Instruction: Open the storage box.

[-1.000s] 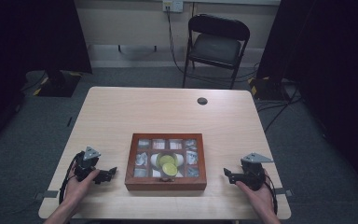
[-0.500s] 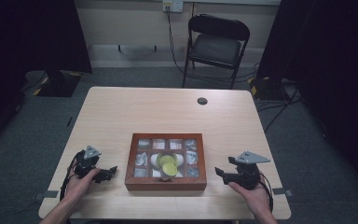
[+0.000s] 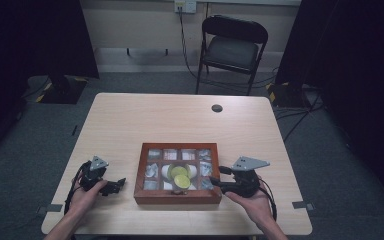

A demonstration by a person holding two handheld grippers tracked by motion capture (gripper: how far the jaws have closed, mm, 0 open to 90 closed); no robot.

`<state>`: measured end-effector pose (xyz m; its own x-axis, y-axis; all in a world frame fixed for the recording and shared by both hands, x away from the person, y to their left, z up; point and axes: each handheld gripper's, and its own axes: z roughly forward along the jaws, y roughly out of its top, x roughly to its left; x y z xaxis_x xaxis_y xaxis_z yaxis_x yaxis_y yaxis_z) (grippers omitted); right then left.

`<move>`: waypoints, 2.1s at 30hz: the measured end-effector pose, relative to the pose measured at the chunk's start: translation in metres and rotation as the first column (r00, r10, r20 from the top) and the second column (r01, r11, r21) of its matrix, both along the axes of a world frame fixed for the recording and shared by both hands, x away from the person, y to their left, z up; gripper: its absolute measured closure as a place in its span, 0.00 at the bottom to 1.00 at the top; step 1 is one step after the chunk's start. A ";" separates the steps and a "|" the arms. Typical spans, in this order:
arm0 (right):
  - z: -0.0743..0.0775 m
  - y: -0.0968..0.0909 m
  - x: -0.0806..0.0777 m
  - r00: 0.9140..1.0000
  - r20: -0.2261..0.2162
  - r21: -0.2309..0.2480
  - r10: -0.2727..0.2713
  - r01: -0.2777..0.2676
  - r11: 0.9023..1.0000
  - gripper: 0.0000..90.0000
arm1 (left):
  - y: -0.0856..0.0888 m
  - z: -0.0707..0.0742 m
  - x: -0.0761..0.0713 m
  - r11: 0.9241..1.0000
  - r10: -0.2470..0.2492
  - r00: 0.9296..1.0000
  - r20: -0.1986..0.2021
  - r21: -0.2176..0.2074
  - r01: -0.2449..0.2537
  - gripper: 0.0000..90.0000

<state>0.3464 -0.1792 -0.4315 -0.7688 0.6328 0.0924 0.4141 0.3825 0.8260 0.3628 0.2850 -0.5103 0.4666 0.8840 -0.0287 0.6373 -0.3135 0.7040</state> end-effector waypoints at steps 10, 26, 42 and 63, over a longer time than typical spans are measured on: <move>0.012 0.045 0.009 0.992 -0.046 0.002 0.119 -0.119 0.993 0.59 | -0.001 0.000 0.000 1.000 0.008 1.000 0.001 -0.006 -0.008 0.00; 0.004 0.092 0.002 0.947 -0.115 0.007 0.299 -0.300 0.954 0.83 | -0.001 0.000 0.000 1.000 0.008 1.000 0.001 -0.006 -0.008 0.00; -0.010 0.102 0.000 0.928 -0.141 -0.030 0.346 -0.353 0.935 0.89 | -0.001 0.000 0.000 1.000 0.007 1.000 0.000 -0.006 -0.007 0.00; -0.004 0.101 0.003 0.918 -0.141 -0.008 0.370 -0.375 0.927 0.90 | -0.001 0.000 0.000 1.000 0.008 1.000 0.001 -0.006 -0.008 0.00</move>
<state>0.3497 -0.0783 -0.4353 -0.9314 0.3076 0.1946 0.3422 0.5576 0.7563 0.3629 0.2842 -0.5106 0.4598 0.8874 -0.0338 0.6390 -0.3042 0.7065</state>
